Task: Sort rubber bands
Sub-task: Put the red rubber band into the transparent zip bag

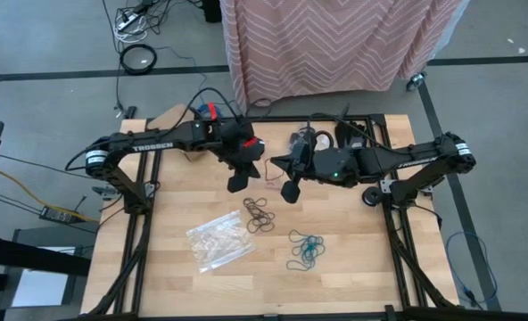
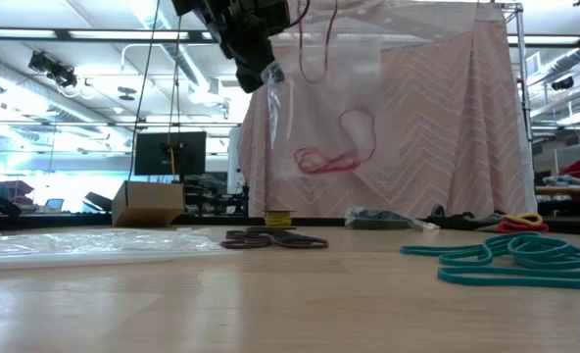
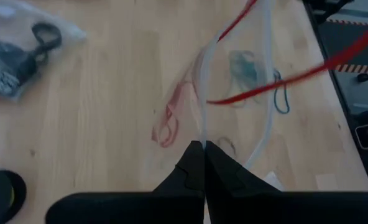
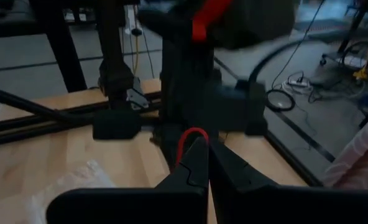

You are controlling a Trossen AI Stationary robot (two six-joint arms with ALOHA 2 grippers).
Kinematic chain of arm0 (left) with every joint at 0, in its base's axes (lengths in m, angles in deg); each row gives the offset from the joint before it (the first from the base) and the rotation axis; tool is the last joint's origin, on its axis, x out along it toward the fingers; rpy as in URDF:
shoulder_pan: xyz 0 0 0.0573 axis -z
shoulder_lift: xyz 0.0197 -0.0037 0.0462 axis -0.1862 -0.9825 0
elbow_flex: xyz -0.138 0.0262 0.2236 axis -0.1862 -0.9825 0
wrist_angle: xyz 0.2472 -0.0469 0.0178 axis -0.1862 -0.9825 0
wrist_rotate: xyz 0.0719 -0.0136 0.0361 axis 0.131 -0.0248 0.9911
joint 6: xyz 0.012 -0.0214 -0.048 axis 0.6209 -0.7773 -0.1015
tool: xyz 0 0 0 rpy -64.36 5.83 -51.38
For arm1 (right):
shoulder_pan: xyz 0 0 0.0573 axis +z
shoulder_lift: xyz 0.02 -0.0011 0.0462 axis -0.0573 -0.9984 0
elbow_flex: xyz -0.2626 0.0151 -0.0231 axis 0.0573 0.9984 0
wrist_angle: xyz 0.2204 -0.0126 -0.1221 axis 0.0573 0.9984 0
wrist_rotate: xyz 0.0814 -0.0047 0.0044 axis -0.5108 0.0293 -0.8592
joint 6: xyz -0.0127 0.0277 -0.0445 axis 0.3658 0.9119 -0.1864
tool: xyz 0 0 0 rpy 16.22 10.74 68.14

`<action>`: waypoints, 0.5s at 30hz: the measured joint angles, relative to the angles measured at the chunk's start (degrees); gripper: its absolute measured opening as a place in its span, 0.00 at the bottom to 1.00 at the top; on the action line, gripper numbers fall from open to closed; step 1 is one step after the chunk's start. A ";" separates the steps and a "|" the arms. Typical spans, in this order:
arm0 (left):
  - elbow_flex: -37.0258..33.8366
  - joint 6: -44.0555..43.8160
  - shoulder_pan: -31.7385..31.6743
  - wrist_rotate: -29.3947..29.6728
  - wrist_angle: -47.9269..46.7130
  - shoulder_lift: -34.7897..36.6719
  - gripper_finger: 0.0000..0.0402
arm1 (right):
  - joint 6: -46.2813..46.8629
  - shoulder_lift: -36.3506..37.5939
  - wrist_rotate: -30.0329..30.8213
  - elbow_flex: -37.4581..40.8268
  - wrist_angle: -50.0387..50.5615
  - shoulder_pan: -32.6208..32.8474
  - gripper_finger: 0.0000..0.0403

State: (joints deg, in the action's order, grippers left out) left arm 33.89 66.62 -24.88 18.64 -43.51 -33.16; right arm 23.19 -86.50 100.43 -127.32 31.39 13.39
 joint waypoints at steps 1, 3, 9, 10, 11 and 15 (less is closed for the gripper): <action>0.50 0.00 0.00 0.00 0.03 0.00 0.00 | 0.44 0.00 -0.02 0.00 0.74 0.00 0.00; 1.50 0.00 0.01 0.00 0.00 0.00 0.00 | 0.60 0.00 -0.03 0.04 1.61 0.00 0.00; 3.40 0.00 0.00 0.00 0.01 0.00 0.00 | 0.65 0.00 -0.18 0.04 1.81 0.00 0.00; 3.58 0.01 0.00 0.02 -0.03 0.00 0.00 | 0.66 0.02 -0.70 0.04 1.90 0.00 0.00; 3.73 0.00 0.00 0.00 -0.01 0.00 0.00 | 0.67 0.02 -1.38 0.04 2.23 0.00 0.00; 4.63 0.02 0.00 0.00 -0.21 0.00 0.00 | 1.45 0.02 -2.88 0.04 5.24 0.00 0.00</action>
State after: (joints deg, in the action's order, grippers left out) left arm 38.52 66.64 -24.88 18.64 -43.72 -33.16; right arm 24.64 -86.48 97.55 -127.28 36.63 13.39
